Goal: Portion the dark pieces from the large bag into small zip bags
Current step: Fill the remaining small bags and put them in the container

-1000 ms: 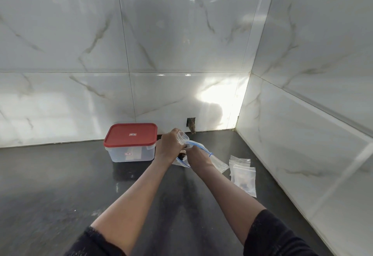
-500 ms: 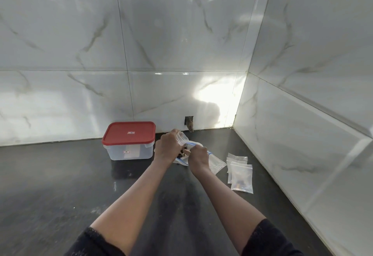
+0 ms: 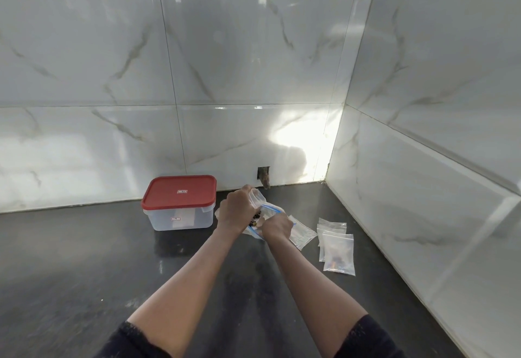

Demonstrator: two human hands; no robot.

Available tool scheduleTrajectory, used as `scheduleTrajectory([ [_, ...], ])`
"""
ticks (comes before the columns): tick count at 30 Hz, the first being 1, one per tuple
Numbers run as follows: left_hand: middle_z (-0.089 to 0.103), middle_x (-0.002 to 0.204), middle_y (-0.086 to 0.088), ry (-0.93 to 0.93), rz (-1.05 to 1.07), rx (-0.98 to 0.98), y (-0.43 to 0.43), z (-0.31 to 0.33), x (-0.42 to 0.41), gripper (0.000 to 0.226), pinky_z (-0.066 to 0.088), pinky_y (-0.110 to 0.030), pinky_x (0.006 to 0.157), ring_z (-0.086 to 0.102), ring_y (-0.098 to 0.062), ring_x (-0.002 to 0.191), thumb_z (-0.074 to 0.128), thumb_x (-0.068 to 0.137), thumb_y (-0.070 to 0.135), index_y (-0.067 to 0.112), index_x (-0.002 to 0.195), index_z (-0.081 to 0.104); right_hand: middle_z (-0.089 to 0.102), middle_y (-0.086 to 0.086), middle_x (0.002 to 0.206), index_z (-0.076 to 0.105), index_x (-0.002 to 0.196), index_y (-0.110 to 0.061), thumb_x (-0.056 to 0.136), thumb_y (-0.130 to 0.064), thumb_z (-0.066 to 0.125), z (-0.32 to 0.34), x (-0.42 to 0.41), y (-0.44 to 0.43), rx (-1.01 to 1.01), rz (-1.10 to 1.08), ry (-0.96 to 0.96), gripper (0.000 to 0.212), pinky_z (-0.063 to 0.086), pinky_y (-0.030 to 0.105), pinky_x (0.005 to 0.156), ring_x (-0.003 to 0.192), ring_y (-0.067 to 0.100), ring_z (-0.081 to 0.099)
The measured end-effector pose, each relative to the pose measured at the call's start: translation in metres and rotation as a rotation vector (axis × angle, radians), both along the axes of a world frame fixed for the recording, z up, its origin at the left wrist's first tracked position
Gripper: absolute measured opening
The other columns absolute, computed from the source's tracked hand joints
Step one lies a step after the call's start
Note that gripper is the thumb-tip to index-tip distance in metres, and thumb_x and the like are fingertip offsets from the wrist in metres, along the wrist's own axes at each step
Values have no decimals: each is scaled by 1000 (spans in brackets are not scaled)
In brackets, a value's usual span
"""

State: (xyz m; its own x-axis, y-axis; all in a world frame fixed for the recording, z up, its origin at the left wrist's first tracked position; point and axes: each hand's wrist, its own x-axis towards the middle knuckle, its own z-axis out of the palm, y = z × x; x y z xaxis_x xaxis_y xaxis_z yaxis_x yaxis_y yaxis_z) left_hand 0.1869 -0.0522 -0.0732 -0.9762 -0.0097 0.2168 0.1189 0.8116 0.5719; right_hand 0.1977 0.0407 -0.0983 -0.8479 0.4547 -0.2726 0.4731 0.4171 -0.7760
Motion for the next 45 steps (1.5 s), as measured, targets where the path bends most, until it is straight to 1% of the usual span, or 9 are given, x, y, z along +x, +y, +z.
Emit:
scheduleTrajectory([
  [16, 70, 105, -6, 24, -37, 14, -4, -4, -3, 41, 46, -34, 87, 61, -29, 104, 68, 77, 22, 21, 117, 59, 59, 16, 126, 56, 123, 3, 96, -9, 43, -10, -4, -17, -209, -3, -30, 32, 46, 33, 97, 118, 29, 56],
  [21, 70, 105, -7, 53, -41, 12, -8, -3, -5, 38, 46, -33, 85, 62, -28, 103, 68, 79, 24, 20, 117, 61, 64, 12, 116, 60, 116, -4, 96, -7, 39, -13, -13, -25, -500, -126, 46, 29, 53, 31, 84, 101, 24, 61],
  [24, 70, 105, -7, 55, -40, 3, -9, -3, -5, 37, 46, -33, 84, 63, -28, 103, 66, 81, 22, 20, 117, 61, 59, 10, 97, 59, 111, -3, 96, -2, 42, -10, -14, -25, -690, -210, 14, 24, 51, 27, 57, 89, 21, 58],
  [26, 70, 105, -8, 61, -37, 0, -10, -3, -6, 37, 45, -32, 82, 62, -28, 102, 67, 81, 22, 19, 117, 61, 60, 12, 92, 61, 108, 0, 95, -3, 43, -7, -14, -26, -787, -257, 16, 22, 56, 32, 64, 83, 24, 61],
  [32, 72, 102, -6, 60, -29, 34, -7, -2, -3, 31, 45, -31, 82, 63, -28, 100, 68, 79, 21, 18, 110, 64, 54, 14, 65, 54, 87, -1, 97, 1, 33, -8, -12, -27, -722, -258, 35, 23, 35, 15, 29, 45, 21, 48],
  [36, 72, 101, -6, 62, 6, 83, -3, -3, -1, 26, 46, -32, 83, 63, -29, 99, 66, 80, 20, 19, 107, 65, 67, 15, 103, 61, 101, -2, 94, -4, 43, -12, -13, -31, -607, -241, 51, 20, 58, 36, 67, 87, 30, 67],
  [38, 72, 97, -5, 62, 25, 122, 0, -3, 0, 22, 47, -33, 82, 64, -28, 96, 66, 80, 21, 21, 101, 66, 64, 16, 117, 60, 114, 1, 92, -7, 49, -4, -6, -26, -466, -197, 28, 26, 54, 38, 88, 106, 31, 63],
  [43, 72, 93, -2, 51, 68, 159, 4, 1, 0, 20, 47, -30, 76, 65, -26, 92, 66, 78, 15, 22, 97, 66, 63, 14, 119, 57, 116, 0, 91, -6, 49, 6, -4, -6, -397, -186, 25, 27, 52, 26, 80, 106, 28, 64],
  [45, 72, 95, -3, 41, 76, 170, 4, 3, 0, 25, 43, -27, 72, 64, -26, 93, 70, 76, 17, 20, 100, 65, 64, 18, 115, 55, 111, -1, 88, -7, 51, 5, -10, -3, -390, -187, 42, 25, 57, 33, 80, 98, 30, 68],
])
